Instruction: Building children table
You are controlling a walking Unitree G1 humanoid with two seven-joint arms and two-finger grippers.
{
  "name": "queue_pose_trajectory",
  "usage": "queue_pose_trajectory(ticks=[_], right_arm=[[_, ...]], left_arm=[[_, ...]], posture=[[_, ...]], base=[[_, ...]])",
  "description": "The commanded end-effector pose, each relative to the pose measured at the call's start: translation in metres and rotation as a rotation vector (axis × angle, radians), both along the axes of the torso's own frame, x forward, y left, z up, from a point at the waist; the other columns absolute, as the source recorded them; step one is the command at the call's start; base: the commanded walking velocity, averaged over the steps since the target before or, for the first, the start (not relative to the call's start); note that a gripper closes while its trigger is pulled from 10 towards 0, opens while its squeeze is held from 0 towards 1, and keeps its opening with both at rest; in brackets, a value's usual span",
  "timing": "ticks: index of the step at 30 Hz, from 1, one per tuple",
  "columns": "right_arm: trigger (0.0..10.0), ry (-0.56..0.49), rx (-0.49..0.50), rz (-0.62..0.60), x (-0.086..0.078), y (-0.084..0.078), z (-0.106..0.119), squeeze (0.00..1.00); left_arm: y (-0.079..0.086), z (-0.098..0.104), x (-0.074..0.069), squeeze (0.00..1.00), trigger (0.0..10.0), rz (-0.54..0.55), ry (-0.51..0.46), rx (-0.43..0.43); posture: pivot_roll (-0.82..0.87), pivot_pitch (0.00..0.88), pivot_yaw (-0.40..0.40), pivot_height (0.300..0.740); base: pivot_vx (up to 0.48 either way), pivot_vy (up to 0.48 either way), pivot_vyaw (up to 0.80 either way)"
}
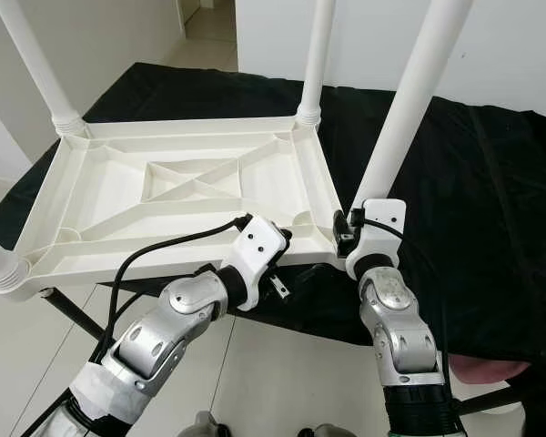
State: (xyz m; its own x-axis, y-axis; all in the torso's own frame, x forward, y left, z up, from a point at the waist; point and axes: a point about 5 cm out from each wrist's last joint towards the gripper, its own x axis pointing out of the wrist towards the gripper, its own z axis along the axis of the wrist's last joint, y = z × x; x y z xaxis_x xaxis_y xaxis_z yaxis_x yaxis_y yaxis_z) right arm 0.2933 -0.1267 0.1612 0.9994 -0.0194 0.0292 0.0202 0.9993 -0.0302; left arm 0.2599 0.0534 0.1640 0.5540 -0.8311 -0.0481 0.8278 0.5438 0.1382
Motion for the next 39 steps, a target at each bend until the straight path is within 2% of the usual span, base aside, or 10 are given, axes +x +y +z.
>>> queue_pose_trajectory(ticks=[1, 2, 5, 6, 20, 21, 22, 23, 28, 39], right_arm=[[10.0, 0.001, -0.012, -0.021, -0.002, -0.003, 0.001, 0.02], [10.0, -0.005, -0.011, -0.017, -0.001, -0.003, 0.002, 0.16], [10.0, -0.005, -0.011, -0.018, -0.002, -0.002, 0.003, 0.16], [10.0, -0.020, -0.012, 0.000, -0.001, -0.003, 0.005, 1.00], [10.0, -0.045, -0.034, 0.338, 0.011, -0.007, 0.002, 1.00], [10.0, -0.038, -0.045, 0.399, 0.010, -0.005, 0.001, 0.33], [10.0, -0.038, -0.045, 0.399, 0.010, -0.005, 0.001, 0.33], [10.0, -0.032, -0.042, 0.468, 0.010, -0.004, 0.000, 0.00], [10.0, -0.022, -0.104, 0.673, 0.011, -0.004, -0.005, 0.00], [10.0, 0.018, -0.193, 0.759, 0.024, -0.020, -0.013, 0.00]], left_arm=[[-0.002, -0.004, -0.004, 0.00, 10.0, -0.122, 0.025, 0.024], [-0.003, -0.004, -0.004, 0.00, 10.0, -0.122, 0.026, 0.023], [-0.003, -0.004, -0.004, 0.00, 10.0, -0.121, 0.026, 0.022], [-0.003, -0.004, -0.004, 0.00, 10.0, -0.121, 0.026, 0.022], [-0.004, -0.008, -0.005, 0.00, 10.0, -0.107, 0.016, 0.037], [-0.004, -0.008, -0.005, 0.00, 10.0, -0.108, 0.017, 0.038], [-0.004, -0.008, -0.005, 0.00, 10.0, -0.108, 0.017, 0.038], [-0.003, -0.008, -0.005, 0.00, 10.0, -0.108, 0.017, 0.040], [-0.003, -0.007, -0.004, 0.00, 10.0, -0.108, 0.016, 0.039], [-0.005, -0.006, -0.006, 0.00, 10.0, -0.116, 0.014, 0.037]], posture=[[-0.09, 0.050, 0.007, 0.740], [-0.09, 0.050, 0.007, 0.740], [-0.09, 0.050, 0.007, 0.740], [-0.09, 0.048, 0.006, 0.740], [-0.08, 0.038, 0.001, 0.740], [-0.08, 0.038, 0.001, 0.740], [-0.08, 0.038, 0.001, 0.740], [-0.08, 0.039, 0.003, 0.740], [-0.07, 0.043, 0.004, 0.740], [-0.07, 0.039, 0.007, 0.740]], base=[[0.000, 0.000, 0.00], [0.000, 0.000, 0.00], [0.000, 0.000, 0.00], [0.000, 0.000, 0.00], [0.000, 0.000, 0.00], [0.000, 0.000, 0.00], [0.000, 0.000, 0.00], [0.000, 0.000, 0.00], [0.000, 0.000, 0.00], [0.000, 0.000, 0.00]])
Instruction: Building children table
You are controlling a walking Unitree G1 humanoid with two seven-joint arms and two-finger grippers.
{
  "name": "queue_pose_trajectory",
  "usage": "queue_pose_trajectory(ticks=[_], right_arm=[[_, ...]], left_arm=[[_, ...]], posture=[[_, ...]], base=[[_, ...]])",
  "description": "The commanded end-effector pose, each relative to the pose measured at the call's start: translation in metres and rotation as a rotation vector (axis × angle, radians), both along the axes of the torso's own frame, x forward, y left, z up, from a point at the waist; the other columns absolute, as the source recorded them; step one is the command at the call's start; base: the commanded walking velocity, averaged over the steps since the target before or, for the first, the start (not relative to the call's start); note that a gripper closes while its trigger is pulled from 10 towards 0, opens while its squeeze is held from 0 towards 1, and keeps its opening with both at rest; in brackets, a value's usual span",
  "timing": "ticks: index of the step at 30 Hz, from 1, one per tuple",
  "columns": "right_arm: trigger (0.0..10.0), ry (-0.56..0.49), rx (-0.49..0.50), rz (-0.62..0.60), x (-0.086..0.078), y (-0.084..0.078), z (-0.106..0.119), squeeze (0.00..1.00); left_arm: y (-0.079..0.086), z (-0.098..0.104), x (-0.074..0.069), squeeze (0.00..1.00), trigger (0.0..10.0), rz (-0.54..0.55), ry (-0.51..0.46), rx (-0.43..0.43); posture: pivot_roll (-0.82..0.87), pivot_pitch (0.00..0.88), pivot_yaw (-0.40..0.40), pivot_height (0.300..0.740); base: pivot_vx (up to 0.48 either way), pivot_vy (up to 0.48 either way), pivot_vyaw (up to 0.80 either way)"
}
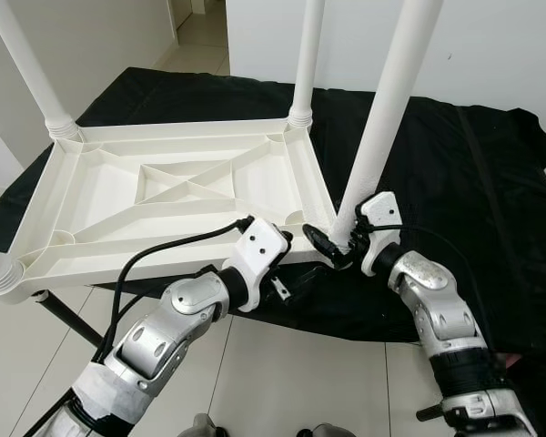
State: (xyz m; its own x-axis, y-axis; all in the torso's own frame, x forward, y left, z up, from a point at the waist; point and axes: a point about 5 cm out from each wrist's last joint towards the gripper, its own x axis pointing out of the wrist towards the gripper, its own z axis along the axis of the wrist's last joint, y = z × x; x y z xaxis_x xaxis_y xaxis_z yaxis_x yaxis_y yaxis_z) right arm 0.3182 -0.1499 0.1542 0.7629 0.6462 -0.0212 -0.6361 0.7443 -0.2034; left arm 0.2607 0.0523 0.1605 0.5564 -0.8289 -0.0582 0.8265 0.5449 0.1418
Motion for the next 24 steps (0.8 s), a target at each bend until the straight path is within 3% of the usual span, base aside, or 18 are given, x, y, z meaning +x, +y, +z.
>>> queue_pose_trajectory(ticks=[1, 2, 4, 12, 13, 14, 21, 24], right_arm=[[3.4, 0.030, -0.025, 0.043, 0.001, 0.001, -0.007, 0.00], [3.4, 0.032, -0.029, 0.046, 0.002, -0.001, -0.008, 0.00], [0.0, 0.032, -0.039, 0.052, 0.004, -0.004, -0.009, 0.00], [0.0, 0.018, -0.056, 0.053, 0.005, -0.010, -0.011, 0.00], [2.1, 0.020, -0.059, 0.046, 0.006, -0.011, -0.012, 0.00], [10.0, 0.019, -0.061, 0.031, 0.006, -0.011, -0.013, 0.00], [10.0, 0.018, -0.028, -0.046, 0.005, -0.010, -0.015, 0.00], [10.0, -0.006, 0.032, -0.113, 0.001, -0.004, -0.013, 0.00]], left_arm=[[-0.004, -0.002, -0.007, 0.00, 10.0, -0.119, 0.012, 0.026], [-0.004, -0.002, -0.007, 0.00, 10.0, -0.119, 0.012, 0.026], [-0.004, -0.001, -0.006, 0.00, 10.0, -0.118, 0.012, 0.026], [-0.004, -0.001, -0.007, 0.00, 10.0, -0.120, 0.013, 0.025], [-0.004, -0.001, -0.007, 0.00, 10.0, -0.121, 0.014, 0.024], [-0.004, -0.001, -0.007, 0.00, 10.0, -0.122, 0.014, 0.024], [-0.005, -0.002, -0.007, 0.00, 10.0, -0.124, 0.016, 0.021], [-0.005, -0.002, -0.008, 0.00, 10.0, -0.124, 0.018, 0.020]], posture=[[-0.06, 0.038, 0.008, 0.740], [-0.06, 0.038, 0.008, 0.740], [-0.06, 0.038, 0.008, 0.740], [-0.07, 0.045, 0.010, 0.740], [-0.07, 0.045, 0.010, 0.740], [-0.07, 0.045, 0.010, 0.740], [-0.07, 0.050, 0.010, 0.740], [-0.08, 0.053, 0.011, 0.740]], base=[[0.000, 0.000, 0.00], [0.000, 0.000, 0.00], [0.000, 0.000, 0.00], [0.000, 0.000, 0.00], [0.000, 0.000, 0.00], [0.000, 0.000, 0.00], [0.000, 0.000, 0.00], [0.000, 0.000, 0.00]])
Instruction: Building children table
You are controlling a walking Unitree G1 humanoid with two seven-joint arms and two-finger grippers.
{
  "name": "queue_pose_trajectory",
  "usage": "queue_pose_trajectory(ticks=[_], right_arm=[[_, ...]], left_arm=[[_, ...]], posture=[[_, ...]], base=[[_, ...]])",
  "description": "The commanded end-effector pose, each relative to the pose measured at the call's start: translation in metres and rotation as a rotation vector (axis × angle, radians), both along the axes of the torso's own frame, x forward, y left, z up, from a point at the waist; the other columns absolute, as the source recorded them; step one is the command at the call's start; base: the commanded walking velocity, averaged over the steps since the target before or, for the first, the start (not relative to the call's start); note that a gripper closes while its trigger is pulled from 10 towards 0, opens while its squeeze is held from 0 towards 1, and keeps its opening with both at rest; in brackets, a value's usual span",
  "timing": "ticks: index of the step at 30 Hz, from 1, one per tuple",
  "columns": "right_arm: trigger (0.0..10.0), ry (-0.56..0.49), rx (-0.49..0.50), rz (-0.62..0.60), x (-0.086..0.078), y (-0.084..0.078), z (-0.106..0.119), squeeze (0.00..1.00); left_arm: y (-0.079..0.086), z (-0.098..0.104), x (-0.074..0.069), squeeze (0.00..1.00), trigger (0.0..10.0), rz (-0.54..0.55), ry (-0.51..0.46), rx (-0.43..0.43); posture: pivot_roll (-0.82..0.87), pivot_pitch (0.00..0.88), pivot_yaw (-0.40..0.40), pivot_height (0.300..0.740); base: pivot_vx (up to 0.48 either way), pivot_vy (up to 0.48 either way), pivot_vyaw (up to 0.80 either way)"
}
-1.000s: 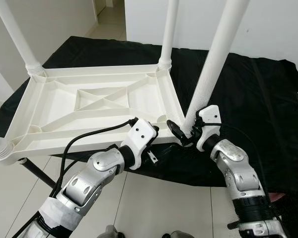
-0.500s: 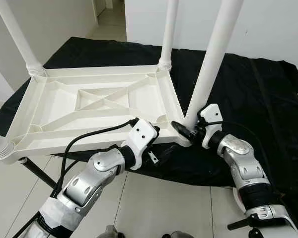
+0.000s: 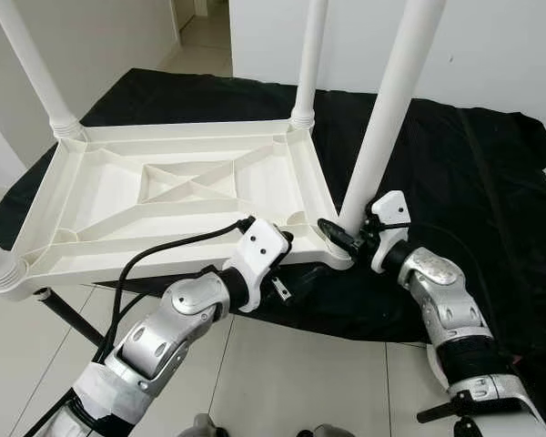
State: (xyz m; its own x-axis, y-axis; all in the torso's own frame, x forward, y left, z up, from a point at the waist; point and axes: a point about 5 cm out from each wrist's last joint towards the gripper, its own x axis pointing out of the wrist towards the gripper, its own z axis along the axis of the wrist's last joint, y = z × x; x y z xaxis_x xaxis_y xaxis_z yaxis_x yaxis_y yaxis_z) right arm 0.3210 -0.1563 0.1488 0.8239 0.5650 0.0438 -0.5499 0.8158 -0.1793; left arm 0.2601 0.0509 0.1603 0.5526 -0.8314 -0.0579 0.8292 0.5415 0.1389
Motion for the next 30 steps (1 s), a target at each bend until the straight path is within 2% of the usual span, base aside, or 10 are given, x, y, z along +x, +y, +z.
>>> queue_pose_trajectory(ticks=[1, 2, 7, 10, 12, 15, 17, 27, 28, 30], right_arm=[[10.0, 0.030, 0.004, -0.030, -0.003, 0.006, -0.006, 0.00], [10.0, 0.032, 0.048, -0.052, -0.006, 0.012, -0.004, 0.00], [10.0, 0.019, 0.108, -0.095, -0.012, 0.022, 0.000, 0.00], [10.0, 0.023, 0.162, -0.265, -0.016, 0.028, 0.004, 0.00], [10.0, 0.015, 0.160, -0.355, -0.018, 0.030, 0.006, 0.00], [10.0, 0.006, 0.154, -0.465, -0.021, 0.033, 0.010, 0.00], [10.0, 0.012, 0.201, -0.509, -0.024, 0.036, 0.012, 0.00], [10.0, 0.013, 0.208, -0.525, -0.027, 0.040, 0.017, 0.00], [10.0, 0.014, 0.208, -0.521, -0.028, 0.040, 0.017, 1.00], [10.0, 0.014, 0.208, -0.518, -0.028, 0.040, 0.018, 1.00]], left_arm=[[-0.004, -0.002, -0.007, 0.00, 10.0, -0.120, 0.016, 0.022], [-0.004, -0.002, -0.007, 0.00, 10.0, -0.120, 0.015, 0.022], [-0.005, -0.002, -0.006, 0.00, 10.0, -0.119, 0.013, 0.021], [-0.004, -0.001, -0.005, 0.00, 10.0, -0.115, 0.010, 0.019], [-0.004, 0.000, -0.004, 0.00, 10.0, -0.113, 0.008, 0.019], [-0.003, 0.000, -0.004, 0.00, 10.0, -0.109, 0.005, 0.021], [-0.003, 0.000, -0.004, 0.00, 10.0, -0.108, 0.005, 0.021], [-0.003, -0.001, -0.004, 0.00, 10.0, -0.110, 0.005, 0.025], [-0.003, -0.001, -0.004, 0.00, 10.0, -0.111, 0.005, 0.026], [-0.003, -0.001, -0.004, 0.00, 10.0, -0.112, 0.004, 0.026]], posture=[[-0.08, 0.053, 0.011, 0.740], [-0.08, 0.054, 0.008, 0.740], [-0.08, 0.052, 0.005, 0.740], [-0.08, 0.047, -0.002, 0.740], [-0.07, 0.043, -0.008, 0.740], [-0.07, 0.041, -0.010, 0.740], [-0.07, 0.037, -0.014, 0.740], [-0.07, 0.036, -0.015, 0.740], [-0.07, 0.036, -0.015, 0.740], [-0.07, 0.036, -0.015, 0.740]], base=[[0.000, 0.000, 0.00], [0.000, 0.000, 0.00], [0.000, 0.000, 0.00], [0.000, 0.000, 0.00], [0.000, 0.000, 0.00], [0.000, 0.000, 0.00], [0.000, 0.000, 0.00], [0.000, 0.000, 0.00], [0.000, 0.000, 0.00], [0.000, 0.000, 0.00]])
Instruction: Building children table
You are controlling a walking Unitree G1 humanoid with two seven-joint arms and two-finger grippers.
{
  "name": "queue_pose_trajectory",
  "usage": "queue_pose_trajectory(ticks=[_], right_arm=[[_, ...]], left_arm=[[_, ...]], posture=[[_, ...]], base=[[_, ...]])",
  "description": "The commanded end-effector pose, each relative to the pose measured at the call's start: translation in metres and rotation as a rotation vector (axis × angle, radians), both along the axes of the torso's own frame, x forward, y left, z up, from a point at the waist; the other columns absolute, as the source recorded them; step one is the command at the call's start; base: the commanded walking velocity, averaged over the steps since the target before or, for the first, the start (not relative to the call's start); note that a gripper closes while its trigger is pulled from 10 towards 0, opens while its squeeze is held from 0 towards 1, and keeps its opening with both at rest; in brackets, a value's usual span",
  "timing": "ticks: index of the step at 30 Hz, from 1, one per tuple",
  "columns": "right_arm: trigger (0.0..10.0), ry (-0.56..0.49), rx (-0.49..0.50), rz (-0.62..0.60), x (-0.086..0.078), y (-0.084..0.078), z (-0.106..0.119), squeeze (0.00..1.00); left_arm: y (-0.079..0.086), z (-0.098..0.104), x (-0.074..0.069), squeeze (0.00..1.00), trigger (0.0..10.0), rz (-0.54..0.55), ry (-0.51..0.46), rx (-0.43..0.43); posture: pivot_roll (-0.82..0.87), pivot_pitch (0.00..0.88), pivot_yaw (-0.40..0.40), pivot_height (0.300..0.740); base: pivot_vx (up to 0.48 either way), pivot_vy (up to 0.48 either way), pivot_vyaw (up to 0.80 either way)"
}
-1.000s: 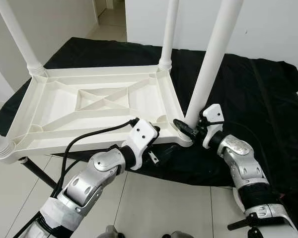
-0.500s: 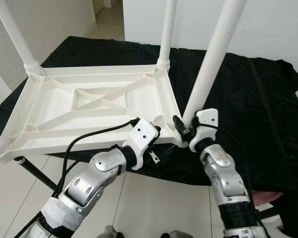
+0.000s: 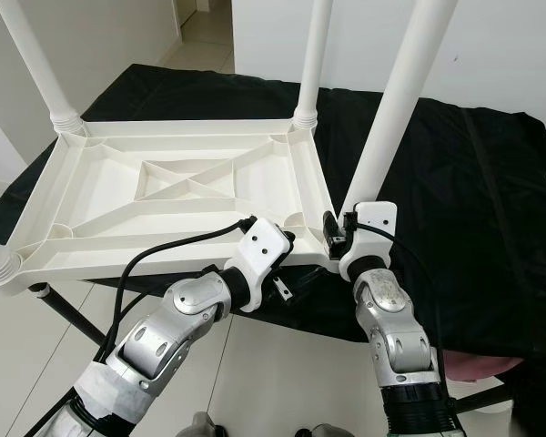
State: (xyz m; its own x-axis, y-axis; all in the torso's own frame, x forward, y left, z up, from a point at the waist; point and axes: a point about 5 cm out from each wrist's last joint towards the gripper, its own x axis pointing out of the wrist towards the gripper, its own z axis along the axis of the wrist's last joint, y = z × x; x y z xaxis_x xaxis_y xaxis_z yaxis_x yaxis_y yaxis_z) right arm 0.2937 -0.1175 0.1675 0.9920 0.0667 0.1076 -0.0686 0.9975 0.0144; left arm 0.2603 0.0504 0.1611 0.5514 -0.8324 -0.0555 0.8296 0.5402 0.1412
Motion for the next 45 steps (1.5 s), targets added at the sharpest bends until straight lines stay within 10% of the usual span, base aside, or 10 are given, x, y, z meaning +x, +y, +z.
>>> queue_pose_trajectory(ticks=[1, 12, 13, 32, 33, 39, 40, 45], right_arm=[[10.0, 0.000, 0.005, 0.013, 0.000, 0.000, 0.000, 1.00], [10.0, -0.048, -0.045, 0.263, 0.008, -0.022, 0.004, 1.00], [10.0, -0.032, -0.059, 0.306, 0.008, -0.024, 0.001, 0.00], [10.0, 0.048, -0.285, 0.638, 0.040, -0.040, -0.013, 0.00], [5.7, 0.051, -0.305, 0.654, 0.043, -0.040, -0.015, 0.00], [2.8, 0.060, -0.316, 0.695, 0.048, -0.039, -0.021, 0.00], [0.0, 0.066, -0.323, 0.700, 0.048, -0.039, -0.023, 0.00], [0.0, 0.082, -0.307, 0.729, 0.046, -0.038, -0.029, 0.00]], left_arm=[[-0.001, -0.001, -0.004, 0.00, 10.0, -0.110, 0.001, 0.030], [0.006, 0.004, 0.006, 0.00, 10.0, -0.064, -0.022, 0.029], [0.005, 0.003, 0.004, 0.00, 10.0, -0.070, -0.016, 0.026], [-0.005, 0.002, 0.000, 0.00, 10.0, -0.111, -0.004, 0.010], [-0.004, 0.002, 0.001, 0.00, 10.0, -0.111, -0.006, 0.012], [-0.004, 0.003, 0.002, 0.00, 10.0, -0.112, -0.009, 0.014], [-0.004, 0.003, 0.002, 0.00, 10.0, -0.111, -0.010, 0.015], [-0.005, 0.004, 0.002, 0.00, 10.0, -0.112, -0.014, 0.015]], posture=[[-0.07, 0.036, -0.015, 0.740], [-0.06, 0.030, -0.019, 0.740], [-0.06, 0.031, -0.018, 0.740], [-0.06, 0.035, 0.002, 0.740], [-0.06, 0.035, 0.002, 0.740], [-0.06, 0.033, 0.003, 0.740], [-0.06, 0.033, 0.003, 0.740], [-0.06, 0.033, 0.005, 0.740]], base=[[0.000, 0.000, 0.00], [0.000, 0.000, 0.00], [0.000, 0.000, 0.00], [0.000, 0.000, 0.00], [0.000, 0.000, 0.00], [0.000, 0.000, 0.00], [0.000, 0.000, 0.00], [0.000, 0.000, 0.00]])
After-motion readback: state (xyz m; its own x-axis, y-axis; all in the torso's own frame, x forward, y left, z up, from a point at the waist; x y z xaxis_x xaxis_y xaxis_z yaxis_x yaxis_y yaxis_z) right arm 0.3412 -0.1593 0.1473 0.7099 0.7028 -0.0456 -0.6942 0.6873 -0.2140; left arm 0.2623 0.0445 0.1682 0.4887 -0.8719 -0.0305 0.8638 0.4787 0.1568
